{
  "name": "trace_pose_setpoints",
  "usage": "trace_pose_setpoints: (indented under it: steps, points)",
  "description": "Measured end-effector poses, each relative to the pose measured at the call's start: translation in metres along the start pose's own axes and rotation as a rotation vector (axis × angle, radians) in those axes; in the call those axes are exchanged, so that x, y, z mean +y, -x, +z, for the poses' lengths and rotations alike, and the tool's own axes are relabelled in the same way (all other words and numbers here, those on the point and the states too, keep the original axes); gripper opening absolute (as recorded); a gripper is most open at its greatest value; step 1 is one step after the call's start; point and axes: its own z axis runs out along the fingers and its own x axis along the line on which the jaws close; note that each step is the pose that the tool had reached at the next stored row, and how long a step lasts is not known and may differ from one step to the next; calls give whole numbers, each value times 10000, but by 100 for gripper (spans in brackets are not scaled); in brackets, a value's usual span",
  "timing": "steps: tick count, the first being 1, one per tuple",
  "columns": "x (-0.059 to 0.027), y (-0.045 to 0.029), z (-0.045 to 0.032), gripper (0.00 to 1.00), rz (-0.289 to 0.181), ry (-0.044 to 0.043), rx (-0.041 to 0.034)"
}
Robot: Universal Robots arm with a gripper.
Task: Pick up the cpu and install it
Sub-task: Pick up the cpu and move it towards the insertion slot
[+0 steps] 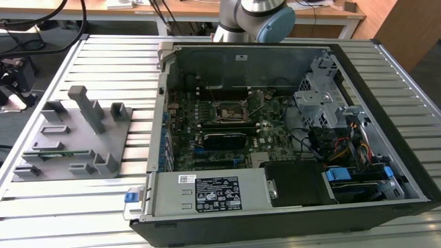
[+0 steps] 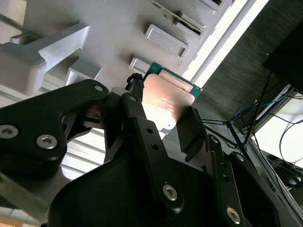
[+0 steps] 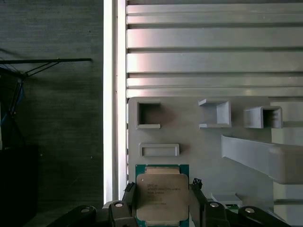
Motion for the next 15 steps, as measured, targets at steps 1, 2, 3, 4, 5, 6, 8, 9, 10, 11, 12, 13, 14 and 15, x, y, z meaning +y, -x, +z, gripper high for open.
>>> trace_pose_setpoints:
  steps: [1,2,3,4,5,6,8,9,10,11,12,13,14,15]
  points:
    - [0,0,-1,53,0,-1,1]
    - [0,0,-2,53,0,-1,2]
    - [0,0,-10,53,0,-2,6]
    - [1,0,-19,53,0,-2,5]
    - [1,0,-29,53,0,4,2]
    - [2,0,-44,53,0,4,3]
    - [3,0,-71,53,-1,8,3]
    - [3,0,-78,53,-7,9,0]
    - [4,0,-84,53,-21,12,-5]
    - [4,0,-93,53,-40,15,-5]
    - [5,-1,-104,53,-54,19,-5]
    - [5,-1,-118,53,-58,21,-5]
    - [6,-1,-133,53,-58,25,-7]
    - [7,-1,-152,53,-58,27,-7]
